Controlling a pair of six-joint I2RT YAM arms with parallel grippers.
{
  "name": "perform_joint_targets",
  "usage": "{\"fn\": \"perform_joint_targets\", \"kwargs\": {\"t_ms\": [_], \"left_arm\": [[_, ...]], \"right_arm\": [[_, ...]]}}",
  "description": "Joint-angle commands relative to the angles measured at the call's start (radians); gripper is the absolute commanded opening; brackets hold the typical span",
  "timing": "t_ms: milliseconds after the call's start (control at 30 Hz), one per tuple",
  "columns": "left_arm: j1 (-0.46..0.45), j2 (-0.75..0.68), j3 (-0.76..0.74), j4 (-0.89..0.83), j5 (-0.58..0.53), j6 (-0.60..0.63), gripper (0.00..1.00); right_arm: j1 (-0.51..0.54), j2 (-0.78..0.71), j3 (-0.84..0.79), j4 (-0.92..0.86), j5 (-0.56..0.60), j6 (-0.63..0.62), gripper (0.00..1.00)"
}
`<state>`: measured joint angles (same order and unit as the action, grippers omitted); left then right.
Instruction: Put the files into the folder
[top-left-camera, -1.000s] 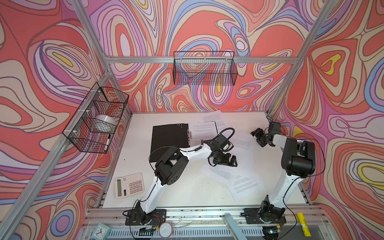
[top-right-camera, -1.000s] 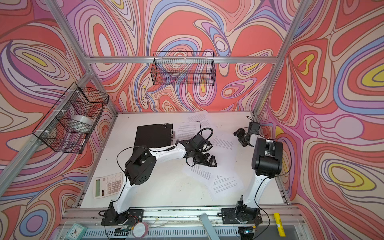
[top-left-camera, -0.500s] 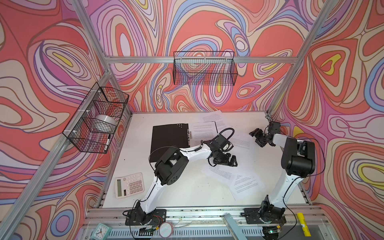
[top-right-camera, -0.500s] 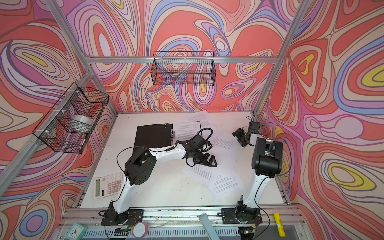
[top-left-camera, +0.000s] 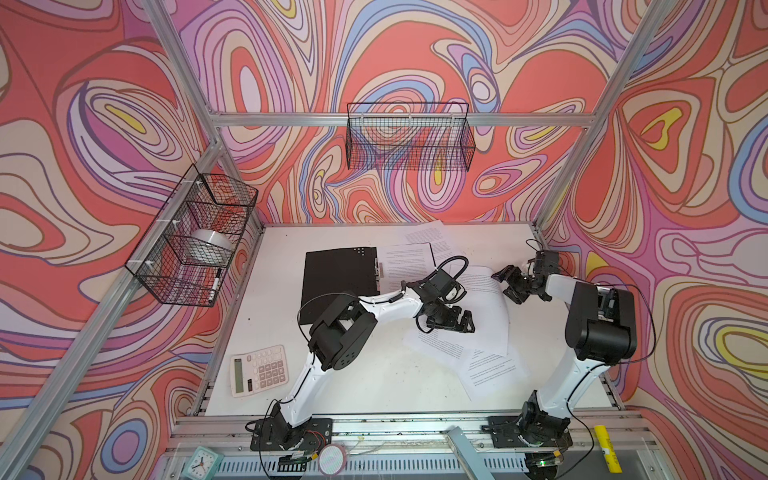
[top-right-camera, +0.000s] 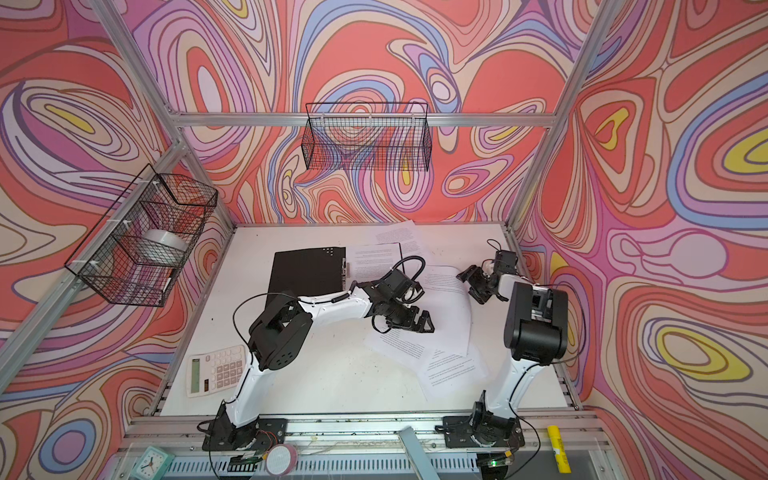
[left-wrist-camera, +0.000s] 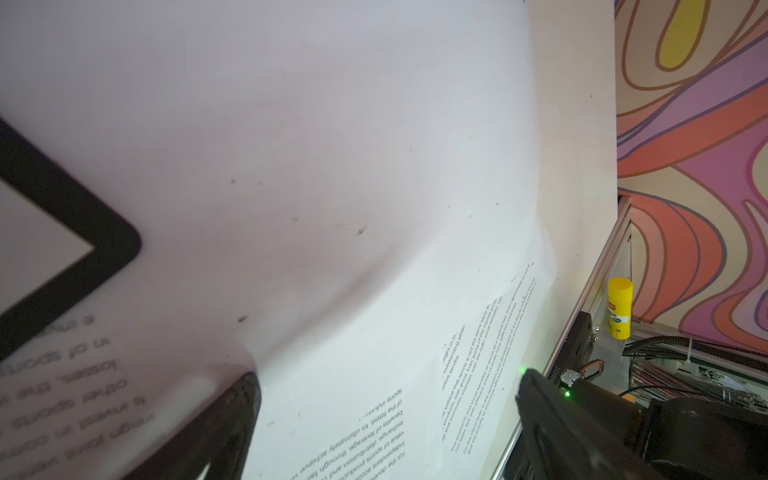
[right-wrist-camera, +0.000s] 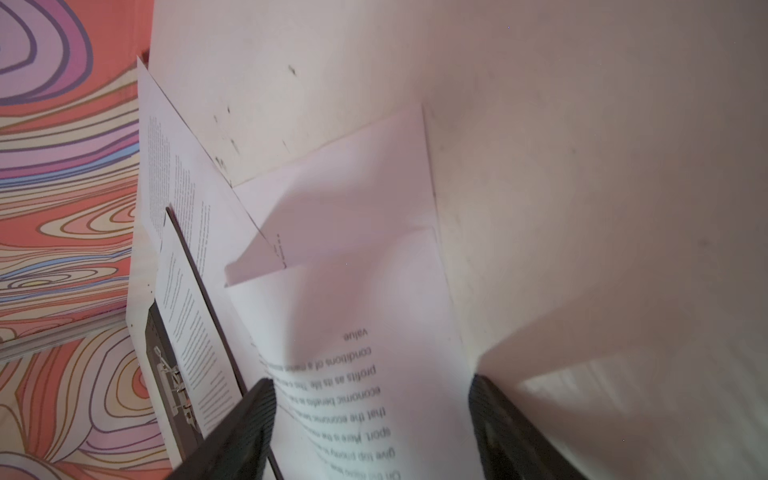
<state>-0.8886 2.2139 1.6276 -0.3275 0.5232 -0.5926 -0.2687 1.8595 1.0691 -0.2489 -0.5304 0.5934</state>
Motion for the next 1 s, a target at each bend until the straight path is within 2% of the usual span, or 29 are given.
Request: {"fn": "perform_joint_targets", "kwargs": {"t_ms": [0,233,500,633,767,967], "left_arm": [[-0.002,0.053,-0.042,-0.048,-0.048,-0.014,0.97],[-0.002,0.058,-0.045,-0.045,-0.049,-0.023,0.97],[-0.001,0.067,-0.048,-0.041,-0.049,-0.03,0.97],[-0.001,0.06,-0.062,-0.036,-0.053,-0.032,0.97],[-0.002,0.06,-0.064,-0.038,-0.053,-0.03,0.97],[0.0,0.063,-0.066,-0.032,-0.05,-0.035,0.96]], "right_arm": [[0.008,-0.037,-0.064,-0.112,-0.032,0.026,0.79],[0.005,-0.141,-0.137,-0.107,-0.134,0.055,0.78],[0.005,-0.232,-0.214,-0.108,-0.194,0.091,0.79],[0.002,-0.299,-0.186,-0.223,-0.038,0.01,0.8],[0.004,-0.325,-0.172,-0.322,0.094,-0.007,0.8],[0.004,-0.321,-0.221,-0.32,0.136,-0.015,0.81]]}}
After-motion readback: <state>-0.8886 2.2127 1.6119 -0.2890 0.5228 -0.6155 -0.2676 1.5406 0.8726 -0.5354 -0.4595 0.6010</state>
